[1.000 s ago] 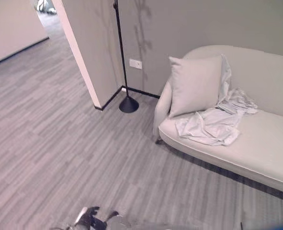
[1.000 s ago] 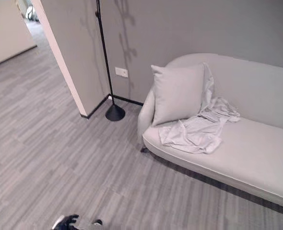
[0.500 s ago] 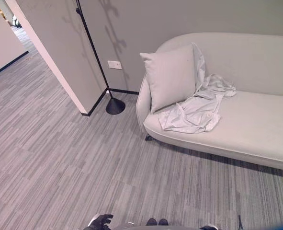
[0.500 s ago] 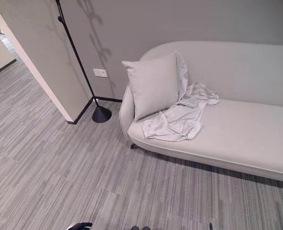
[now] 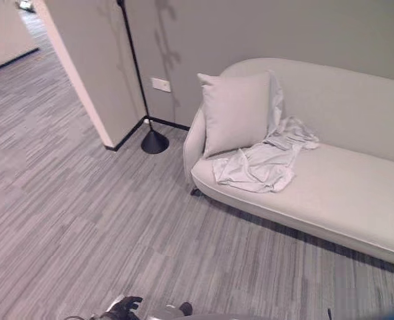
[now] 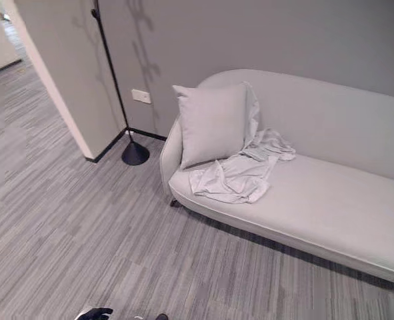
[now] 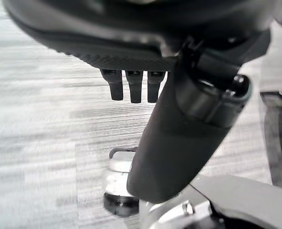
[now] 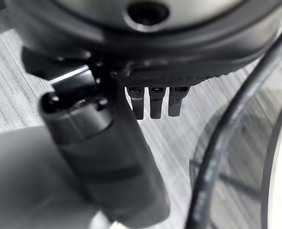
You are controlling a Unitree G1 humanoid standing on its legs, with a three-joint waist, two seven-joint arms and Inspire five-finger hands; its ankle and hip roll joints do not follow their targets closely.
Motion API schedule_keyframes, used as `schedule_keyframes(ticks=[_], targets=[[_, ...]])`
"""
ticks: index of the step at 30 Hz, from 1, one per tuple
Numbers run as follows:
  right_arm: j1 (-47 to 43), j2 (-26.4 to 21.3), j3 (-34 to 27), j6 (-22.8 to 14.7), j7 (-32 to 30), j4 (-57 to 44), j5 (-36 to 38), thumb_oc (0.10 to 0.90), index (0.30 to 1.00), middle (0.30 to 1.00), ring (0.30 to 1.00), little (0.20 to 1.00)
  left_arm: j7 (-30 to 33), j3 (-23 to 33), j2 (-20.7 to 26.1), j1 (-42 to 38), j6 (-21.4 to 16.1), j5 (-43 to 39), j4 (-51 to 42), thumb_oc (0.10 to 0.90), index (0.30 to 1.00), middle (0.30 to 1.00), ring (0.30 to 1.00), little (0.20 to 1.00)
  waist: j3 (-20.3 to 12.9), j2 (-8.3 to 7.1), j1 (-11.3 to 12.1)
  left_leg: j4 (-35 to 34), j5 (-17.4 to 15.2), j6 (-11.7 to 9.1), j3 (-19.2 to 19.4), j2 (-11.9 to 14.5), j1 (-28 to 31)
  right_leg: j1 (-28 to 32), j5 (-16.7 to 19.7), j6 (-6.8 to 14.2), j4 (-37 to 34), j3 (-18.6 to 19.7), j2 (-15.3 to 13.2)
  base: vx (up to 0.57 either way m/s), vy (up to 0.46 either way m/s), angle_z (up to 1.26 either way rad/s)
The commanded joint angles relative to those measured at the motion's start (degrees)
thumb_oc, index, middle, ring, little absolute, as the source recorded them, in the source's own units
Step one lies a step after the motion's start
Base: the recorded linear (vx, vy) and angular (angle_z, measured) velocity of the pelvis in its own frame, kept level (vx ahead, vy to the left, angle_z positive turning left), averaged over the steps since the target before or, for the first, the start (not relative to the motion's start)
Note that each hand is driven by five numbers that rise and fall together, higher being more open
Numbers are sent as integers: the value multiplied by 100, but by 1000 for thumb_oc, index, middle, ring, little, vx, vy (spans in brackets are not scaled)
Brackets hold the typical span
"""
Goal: Hang the clothes on the sofa on the clothes rack.
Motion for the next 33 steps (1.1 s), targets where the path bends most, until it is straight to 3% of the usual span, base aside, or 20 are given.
schedule_keyframes(ticks=[1, 2, 3, 5, 7, 8, 10, 11, 13, 14, 19, 23, 25, 26, 27, 28, 30, 31, 32, 33], targets=[[-87, -8, -233, -137, -3, -357, 147, 800, 900, 900, 900, 900, 112, 66, 42, -425, -75, -2, 264, 800, 900, 900, 900, 900, 4, -1, 211, -451, 116, 208, -782, -129, 166, -155, 718, 100, 9, 62, -669, 137, -491, 24], [-89, -6, -235, -137, -3, -356, 147, 800, 900, 900, 900, 900, 112, 65, 43, -428, -75, -2, 264, 800, 900, 900, 900, 900, 3, -7, 181, -451, 129, 206, -814, -140, 153, -140, 728, 101, -11, 28, -680, 240, -1090, 45], [-65, -21, -294, -170, -36, -255, 97, 800, 900, 900, 900, 900, 190, 180, 68, -401, -70, -49, 233, 800, 900, 900, 900, 900, 44, -169, 107, -451, 195, -15, -671, 248, 49, -151, -70, 46, 296, -149, -483, 131, -854, 63], [-151, -23, -418, -193, -105, -154, 257, 800, 900, 900, 900, 900, 296, 317, 58, -468, -58, -230, 176, 800, 900, 900, 900, 900, 73, -208, 32, -451, 412, -159, -651, 538, -98, -323, -527, -179, 715, -206, -253, 128, -936, 57], [-229, -68, -397, -240, -233, -139, 349, 800, 900, 900, 900, 900, 391, 295, -22, -523, -79, -199, 154, 800, 900, 900, 900, 900, 118, -305, -88, -451, 887, -122, -589, 689, -206, -317, -629, -366, 679, -128, -35, 114, -618, 10], [-234, -85, -382, -258, -289, -136, 387, 800, 900, 900, 900, 900, 422, 303, -17, -505, -57, -197, 139, 800, 900, 900, 900, 900, 131, -335, -127, -451, 1320, -107, -538, 734, -237, -271, -643, -429, 629, -66, 48, 155, -482, 4], [-232, -100, -380, -298, -367, -152, 425, 800, 900, 900, 900, 900, 485, 390, -3, -484, -62, -340, 83, 800, 900, 900, 900, 900, 133, -383, -141, -451, 1504, -37, -466, 715, -282, -244, -681, -477, 624, 2, 111, 136, -338, 4], [-244, -137, -199, -282, -546, -217, 169, 800, 900, 900, 900, 900, 604, 396, 46, -474, -51, -307, -31, 800, 900, 900, 900, 900, 132, -432, -120, -285, 1436, 21, -454, 548, -327, -145, -785, -548, 565, 23, 178, 150, -289, 10], [-319, -140, 73, -281, -693, -413, -212, 800, 900, 900, 900, 900, 758, 230, 23, -401, -121, -34, -159, 800, 900, 900, 900, 900, 104, -359, -96, -321, 724, 132, -585, 9, -311, -64, -718, -420, 377, -16, 153, 162, -187, 27], [-430, -184, 160, -289, -829, -545, -312, 800, 900, 900, 900, 900, 773, 159, -7, -366, -168, 50, -129, 800, 900, 900, 900, 900, 50, -284, -60, -451, 611, 173, -619, -202, -340, 2, -645, -352, 140, -48, 191, 132, -28, 15], [-829, -274, 185, -333, -1272, -736, -266, 800, 900, 900, 900, 900, 728, 277, -94, -112, -166, -130, 105, 800, 900, 900, 900, 900, -79, -20, -1, -451, 576, 230, -774, -1097, -792, -58, -525, -171, -281, 138, 432, 123, 60, 0], [-1024, -416, -75, -311, -1488, -638, -274, 800, 900, 900, 900, 900, 702, 422, -52, 192, -76, -141, 416, 800, 900, 900, 900, 900, -129, 34, 81, -451, 375, 496, -434, -1025, -660, 227, -524, -57, -281, 202, 343, 347, 149, -43], [-948, -455, -231, -319, -1427, -603, -192, 800, 900, 900, 900, 900, 589, 407, 18, 275, -9, 11, 538, 800, 900, 900, 900, 900, -166, -17, 18, -451, 186, 703, -451, -1040, -358, 261, -500, -31, 729, 17, 147, 491, 204, -34], [-960, -507, -271, -330, -1432, -647, -192, 800, 900, 900, 900, 900, 588, 397, 53, 321, 2, 85, 577, 800, 900, 900, 900, 900, -113, -17, -51, -451, 115, 795, -403, -1063, -161, -3, -263, 60, 1672, 10, -54, 383, 286, 13], [-1008, -533, -299, -302, -1466, -645, -191, 800, 900, 900, 900, 900, 569, 364, 82, 298, 31, 111, 569, 800, 900, 900, 900, 900, -29, 42, -74, -451, 96, 915, -373, -1134, -2, -412, 279, 149, 2747, 117, -351, 324, 304, 6], [-994, -528, -359, -339, -1518, -735, -93, 800, 900, 900, 900, 900, 595, 378, 122, 275, 18, 81, 520, 800, 900, 900, 900, 900, 46, 146, -114, -451, 85, 965, -353, -1096, 165, -699, 345, 31, 3447, 200, -484, 309, 285, -12], [-935, -518, -360, -363, -1515, -883, -65, 800, 900, 900, 900, 900, 599, 361, 140, 266, -2, 67, 469, 800, 900, 900, 900, 900, 54, 206, -150, -451, 75, 1005, -382, -1090, 273, -938, 277, -33, 3837, 254, -599, 237, 134, -8], [-819, -524, -352, -406, -1626, -1074, -91, 800, 900, 900, 900, 900, 669, 344, 168, 212, -43, 24, 341, 800, 900, 900, 900, 900, 123, 225, -246, -451, 74, 1023, -394, -1071, 442, -1341, 80, -154, 4190, 411, -380, 247, -41, 1], [-729, -534, -307, -459, -1660, -1314, -137, 800, 900, 900, 900, 900, 738, 303, 193, 156, -84, 0, 228, 800, 900, 900, 900, 900, 170, 171, -307, -451, 31, 940, -293, -956, 505, -1488, -209, -198, 3899, 457, 73, 318, -97, -35], [-654, -562, -310, -437, -1692, -1471, -173, 800, 900, 900, 900, 900, 743, 294, 233, 127, -102, 13, 165, 800, 900, 900, 900, 900, 181, 143, -348, -451, 2, 880, -263, -891, 522, -1431, -266, -131, 3455, 436, 298, 256, -205, -42]])
